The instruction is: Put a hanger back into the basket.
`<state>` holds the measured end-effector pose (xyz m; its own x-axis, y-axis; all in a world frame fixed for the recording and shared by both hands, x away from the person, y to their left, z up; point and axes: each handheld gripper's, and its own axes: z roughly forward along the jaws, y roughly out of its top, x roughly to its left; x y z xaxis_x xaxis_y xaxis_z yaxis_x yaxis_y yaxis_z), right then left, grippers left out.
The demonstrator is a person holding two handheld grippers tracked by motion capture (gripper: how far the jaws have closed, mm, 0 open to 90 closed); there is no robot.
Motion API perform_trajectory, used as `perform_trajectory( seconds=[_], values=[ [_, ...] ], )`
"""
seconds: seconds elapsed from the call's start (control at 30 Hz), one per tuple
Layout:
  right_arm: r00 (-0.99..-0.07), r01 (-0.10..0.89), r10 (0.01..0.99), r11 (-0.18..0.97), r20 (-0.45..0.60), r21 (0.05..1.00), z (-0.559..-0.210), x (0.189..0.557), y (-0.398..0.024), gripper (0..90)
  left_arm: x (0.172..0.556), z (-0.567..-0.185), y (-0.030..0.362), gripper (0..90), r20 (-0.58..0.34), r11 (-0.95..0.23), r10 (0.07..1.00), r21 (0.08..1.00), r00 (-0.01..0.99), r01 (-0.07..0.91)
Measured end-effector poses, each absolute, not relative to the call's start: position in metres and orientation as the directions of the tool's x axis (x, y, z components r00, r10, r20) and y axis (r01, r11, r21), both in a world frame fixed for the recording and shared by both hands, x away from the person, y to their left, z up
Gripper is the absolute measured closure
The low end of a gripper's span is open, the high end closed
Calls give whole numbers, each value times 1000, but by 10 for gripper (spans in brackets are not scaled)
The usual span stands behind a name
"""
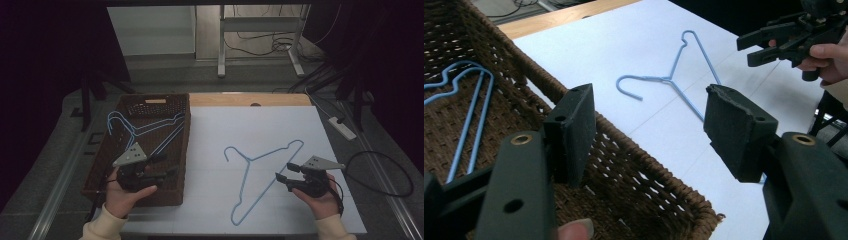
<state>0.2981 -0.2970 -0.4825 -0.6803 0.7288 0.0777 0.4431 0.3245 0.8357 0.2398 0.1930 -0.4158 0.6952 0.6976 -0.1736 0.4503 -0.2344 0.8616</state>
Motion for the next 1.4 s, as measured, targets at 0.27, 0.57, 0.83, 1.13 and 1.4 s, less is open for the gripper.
perform_trajectory(
  seconds=[0.27,0.57,0.83,1.13,1.4],
  values=[
    [-681,441,729,330,72,835,-483,298,-297,376,240,-417,192,374,-163,-241,697,864,698,443],
    [-687,443,724,345,66,827,-483,298,-293,376,238,-416,195,371,-159,-246,694,864,702,439],
    [-710,439,702,387,49,811,-484,297,-285,368,236,-415,197,368,-159,-243,696,865,700,438],
    [-726,471,687,459,35,754,-482,310,-268,348,237,-415,198,368,-159,-244,697,864,699,440],
    [-727,506,686,507,29,698,-471,335,-250,346,239,-419,193,363,-160,-261,691,854,705,450]
  ],
)
